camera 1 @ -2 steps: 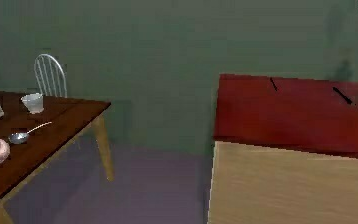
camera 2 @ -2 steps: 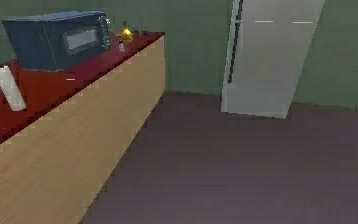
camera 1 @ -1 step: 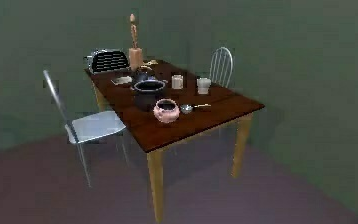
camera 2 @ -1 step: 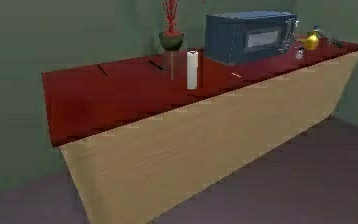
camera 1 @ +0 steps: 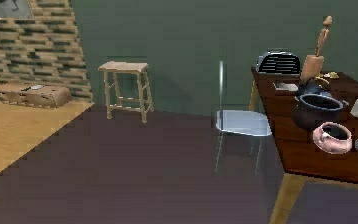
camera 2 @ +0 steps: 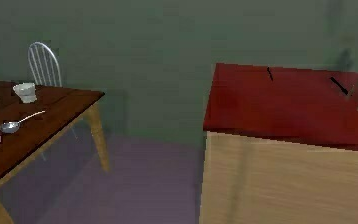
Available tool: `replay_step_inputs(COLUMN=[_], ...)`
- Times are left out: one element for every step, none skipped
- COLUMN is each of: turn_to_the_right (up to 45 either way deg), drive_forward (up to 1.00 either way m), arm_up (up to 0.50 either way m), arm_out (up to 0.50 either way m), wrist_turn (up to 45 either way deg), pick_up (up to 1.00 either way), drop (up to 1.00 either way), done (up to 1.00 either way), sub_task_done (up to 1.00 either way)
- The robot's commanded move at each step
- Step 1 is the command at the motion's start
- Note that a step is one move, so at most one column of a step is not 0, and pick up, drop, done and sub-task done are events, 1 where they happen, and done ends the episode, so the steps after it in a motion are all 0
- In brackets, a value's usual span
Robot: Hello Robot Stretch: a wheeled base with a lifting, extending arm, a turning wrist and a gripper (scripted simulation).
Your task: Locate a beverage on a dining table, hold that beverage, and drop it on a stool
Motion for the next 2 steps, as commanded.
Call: replay_step_inputs(turn_to_the_right=[0.0, -36.0], drive_forward=[0.45, 0.0], arm_up=[0.0, 0.0], arm_out=[0.0, 0.0], wrist_turn=[0.0, 0.0], pick_up=[0.0, 0.0], drop=[0.0, 0.0], done=[0.0, 0.0], sub_task_done=[0.0, 0.0])
